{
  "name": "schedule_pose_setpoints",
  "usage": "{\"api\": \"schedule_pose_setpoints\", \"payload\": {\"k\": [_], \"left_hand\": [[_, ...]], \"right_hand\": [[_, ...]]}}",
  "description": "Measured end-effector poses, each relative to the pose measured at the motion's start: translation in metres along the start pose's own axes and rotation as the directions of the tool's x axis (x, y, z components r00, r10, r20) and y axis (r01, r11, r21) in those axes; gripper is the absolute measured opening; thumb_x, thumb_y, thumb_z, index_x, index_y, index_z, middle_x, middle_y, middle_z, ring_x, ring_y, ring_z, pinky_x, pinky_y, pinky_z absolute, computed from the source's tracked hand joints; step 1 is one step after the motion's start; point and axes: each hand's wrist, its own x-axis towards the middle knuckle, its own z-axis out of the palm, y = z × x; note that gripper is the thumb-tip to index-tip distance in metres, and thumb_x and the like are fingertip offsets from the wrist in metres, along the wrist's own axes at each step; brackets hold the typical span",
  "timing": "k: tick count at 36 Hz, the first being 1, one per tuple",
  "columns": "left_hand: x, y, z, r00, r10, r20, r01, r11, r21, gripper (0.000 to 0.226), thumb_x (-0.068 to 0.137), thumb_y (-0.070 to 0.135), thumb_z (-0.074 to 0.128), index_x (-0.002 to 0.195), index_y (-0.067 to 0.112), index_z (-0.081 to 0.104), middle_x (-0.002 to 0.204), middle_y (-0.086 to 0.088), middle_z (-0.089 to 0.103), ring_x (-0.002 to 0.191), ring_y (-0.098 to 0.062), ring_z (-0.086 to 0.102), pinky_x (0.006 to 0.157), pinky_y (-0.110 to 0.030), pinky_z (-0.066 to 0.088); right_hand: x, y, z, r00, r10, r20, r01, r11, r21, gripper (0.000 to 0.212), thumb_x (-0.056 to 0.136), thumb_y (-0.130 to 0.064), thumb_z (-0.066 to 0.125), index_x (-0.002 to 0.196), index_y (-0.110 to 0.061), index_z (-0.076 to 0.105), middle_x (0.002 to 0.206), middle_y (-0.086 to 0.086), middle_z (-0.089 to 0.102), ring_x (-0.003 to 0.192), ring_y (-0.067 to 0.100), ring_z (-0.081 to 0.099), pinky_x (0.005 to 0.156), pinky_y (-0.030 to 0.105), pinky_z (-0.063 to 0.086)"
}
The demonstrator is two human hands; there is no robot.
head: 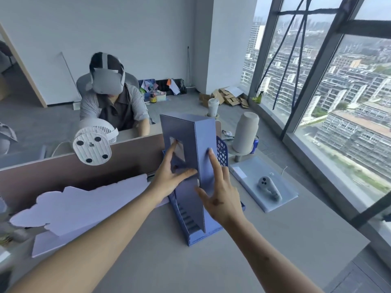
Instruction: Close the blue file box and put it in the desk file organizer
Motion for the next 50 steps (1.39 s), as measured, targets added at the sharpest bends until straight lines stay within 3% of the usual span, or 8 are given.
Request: {"api": "schedule_pose_setpoints", "payload": {"k": [8,15,22,34,37,40,45,50], "left_hand": [[0.010,-0.025,-0.017,0.999,-0.013,0.046,0.009,0.996,0.087,0.110,0.068,0.029,0.086,0.138,0.070,0.013,0.143,0.044,0.029,0.143,0.000,0.031,0.110,-0.022,0.038],[0.003,-0.051,-0.016,0.995,-0.037,0.098,0.022,0.988,0.151,0.121,0.072,0.011,0.085,0.151,0.051,0.004,0.158,0.021,0.028,0.139,0.009,0.033,0.106,-0.018,0.042],[-0.005,-0.082,-0.011,0.991,-0.084,0.107,0.057,0.971,0.232,0.120,0.072,0.013,0.085,0.146,0.057,0.000,0.147,0.026,0.033,0.120,0.026,0.041,0.090,-0.003,0.042],[-0.032,-0.112,-0.003,0.996,-0.071,0.059,0.044,0.929,0.368,0.111,0.071,0.027,0.082,0.149,0.056,0.007,0.153,0.027,0.029,0.141,-0.005,0.037,0.095,-0.009,0.044],[-0.039,-0.115,-0.002,0.998,-0.043,0.045,0.023,0.927,0.375,0.109,0.070,0.030,0.080,0.151,0.051,0.010,0.160,0.011,0.029,0.144,-0.013,0.037,0.098,-0.020,0.049],[-0.045,-0.115,-0.003,0.998,-0.021,0.057,-0.005,0.911,0.413,0.108,0.072,0.029,0.080,0.151,0.051,0.010,0.160,0.005,0.027,0.144,-0.018,0.036,0.093,-0.009,0.045],[-0.057,-0.105,-0.008,1.000,0.019,0.015,-0.024,0.881,0.472,0.095,0.078,0.023,0.080,0.147,0.055,0.022,0.157,0.005,0.032,0.139,-0.015,0.041,0.104,-0.037,0.049],[-0.077,-0.090,-0.028,0.997,0.074,-0.032,-0.043,0.826,0.563,0.052,0.088,0.020,0.071,0.136,0.031,0.054,0.138,0.013,0.046,0.122,-0.008,0.054,0.101,-0.036,0.052]], "right_hand": [[0.003,0.017,0.044,0.999,0.047,0.008,-0.047,0.996,0.072,0.106,0.089,-0.030,0.066,0.132,-0.072,-0.022,0.131,-0.002,0.035,0.085,0.035,0.062,0.071,0.048,0.054],[-0.016,0.040,0.080,0.989,0.142,0.043,-0.146,0.985,0.095,0.093,0.091,-0.030,0.065,0.137,-0.059,-0.011,0.145,-0.004,0.028,0.096,0.032,0.060,0.071,0.037,0.046],[-0.038,0.060,0.109,0.985,0.162,0.062,-0.169,0.977,0.132,0.095,0.093,-0.018,0.063,0.132,-0.063,-0.011,0.152,0.002,0.025,0.117,0.030,0.054,0.075,0.031,0.046],[-0.072,0.086,0.125,0.983,0.118,0.143,-0.134,0.985,0.111,0.115,0.089,-0.012,0.070,0.139,-0.064,-0.019,0.153,0.007,0.030,0.120,0.013,0.046,0.078,0.019,0.046],[-0.074,0.088,0.119,0.983,0.105,0.151,-0.120,0.988,0.097,0.109,0.092,-0.020,0.067,0.134,-0.069,-0.020,0.157,-0.003,0.023,0.106,0.018,0.056,0.074,0.028,0.051],[-0.076,0.087,0.109,0.984,0.075,0.163,-0.089,0.993,0.082,0.103,0.093,-0.026,0.065,0.138,-0.066,-0.019,0.158,-0.012,0.020,0.112,0.015,0.053,0.075,0.034,0.056],[-0.077,0.080,0.083,0.989,0.048,0.138,-0.059,0.995,0.078,0.088,0.093,-0.032,0.062,0.144,-0.061,-0.004,0.154,-0.017,0.024,0.117,0.005,0.049,0.075,0.033,0.057],[-0.059,0.062,0.041,0.997,0.059,0.044,-0.065,0.985,0.160,0.062,0.092,-0.037,0.061,0.147,-0.033,0.032,0.146,-0.016,0.035,0.130,0.003,0.045,0.099,0.038,0.051]]}}
